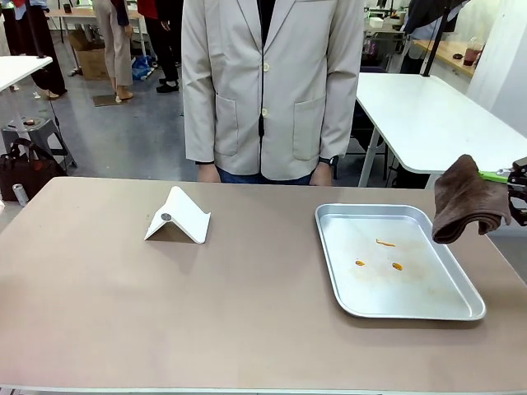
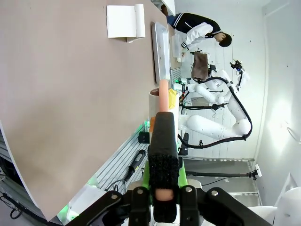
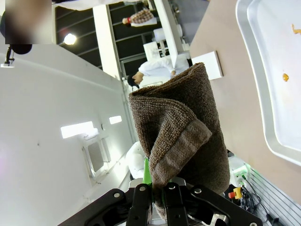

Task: Clean the surface of the table.
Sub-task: Clean the area not pointed to by the person.

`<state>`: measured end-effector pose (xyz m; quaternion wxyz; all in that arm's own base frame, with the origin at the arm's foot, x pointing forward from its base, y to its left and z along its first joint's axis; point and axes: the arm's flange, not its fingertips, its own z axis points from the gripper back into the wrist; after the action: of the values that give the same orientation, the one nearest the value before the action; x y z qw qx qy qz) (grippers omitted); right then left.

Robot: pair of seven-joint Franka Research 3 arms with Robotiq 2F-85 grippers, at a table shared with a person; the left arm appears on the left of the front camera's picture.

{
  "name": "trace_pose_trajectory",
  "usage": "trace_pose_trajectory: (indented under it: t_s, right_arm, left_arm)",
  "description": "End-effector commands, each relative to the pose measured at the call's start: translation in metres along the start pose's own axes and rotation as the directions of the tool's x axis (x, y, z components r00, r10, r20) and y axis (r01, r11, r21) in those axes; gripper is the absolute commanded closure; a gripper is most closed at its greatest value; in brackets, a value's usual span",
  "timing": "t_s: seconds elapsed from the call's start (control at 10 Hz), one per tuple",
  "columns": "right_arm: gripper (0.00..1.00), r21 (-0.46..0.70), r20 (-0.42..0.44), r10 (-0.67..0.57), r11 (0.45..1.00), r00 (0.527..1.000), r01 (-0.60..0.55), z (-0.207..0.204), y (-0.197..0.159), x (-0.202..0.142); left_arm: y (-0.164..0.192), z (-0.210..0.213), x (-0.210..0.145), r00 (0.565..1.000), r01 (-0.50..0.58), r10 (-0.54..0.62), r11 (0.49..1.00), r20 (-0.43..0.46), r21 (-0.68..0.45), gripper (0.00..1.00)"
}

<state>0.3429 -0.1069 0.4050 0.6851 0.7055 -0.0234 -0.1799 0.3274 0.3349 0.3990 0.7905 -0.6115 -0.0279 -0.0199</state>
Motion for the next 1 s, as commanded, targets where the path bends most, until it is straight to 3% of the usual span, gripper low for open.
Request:
trace_pose_trajectory:
  t_s: [0.0, 0.4, 0.5, 0.7, 0.8, 0.9]
  right_arm:
    - [1.0, 0.025, 0.006, 0.006, 1.0, 1.0, -0.006, 0.0, 0.005, 0.0]
    - [1.0, 0.025, 0.006, 0.006, 1.0, 1.0, -0.006, 0.0, 0.005, 0.0]
    - [0.93, 0.0, 0.0, 0.0, 1.0, 1.0, 0.0, 0.0, 0.0, 0.0]
    - [0.93, -0.158, -0.049, 0.054, 0.986, 0.997, -0.062, -0.023, 0.013, 0.003]
    - [0.93, -0.202, -0.137, 0.069, 0.975, 0.988, -0.096, -0.037, 0.018, 0.013]
    - [0.93, -0.323, -0.1, 0.064, 0.942, 0.993, -0.093, -0.045, 0.021, 0.024]
  left_arm:
    - [-0.005, 0.0, 0.001, 1.0, -0.011, 0.011, 1.0, 0.017, -0.01, 0.78]
    - [-0.005, 0.0, 0.001, 1.0, -0.011, 0.011, 1.0, 0.017, -0.01, 0.78]
    - [-0.005, 0.0, 0.001, 1.0, -0.011, 0.011, 1.0, 0.017, -0.01, 0.78]
    - [-0.005, 0.0, 0.001, 1.0, -0.011, 0.011, 1.0, 0.017, -0.01, 0.78]
    - [-0.005, 0.0, 0.001, 1.0, -0.011, 0.011, 1.0, 0.017, -0.01, 0.78]
    - [-0.005, 0.0, 0.001, 1.0, -0.011, 0.011, 1.0, 0.017, -0.01, 0.78]
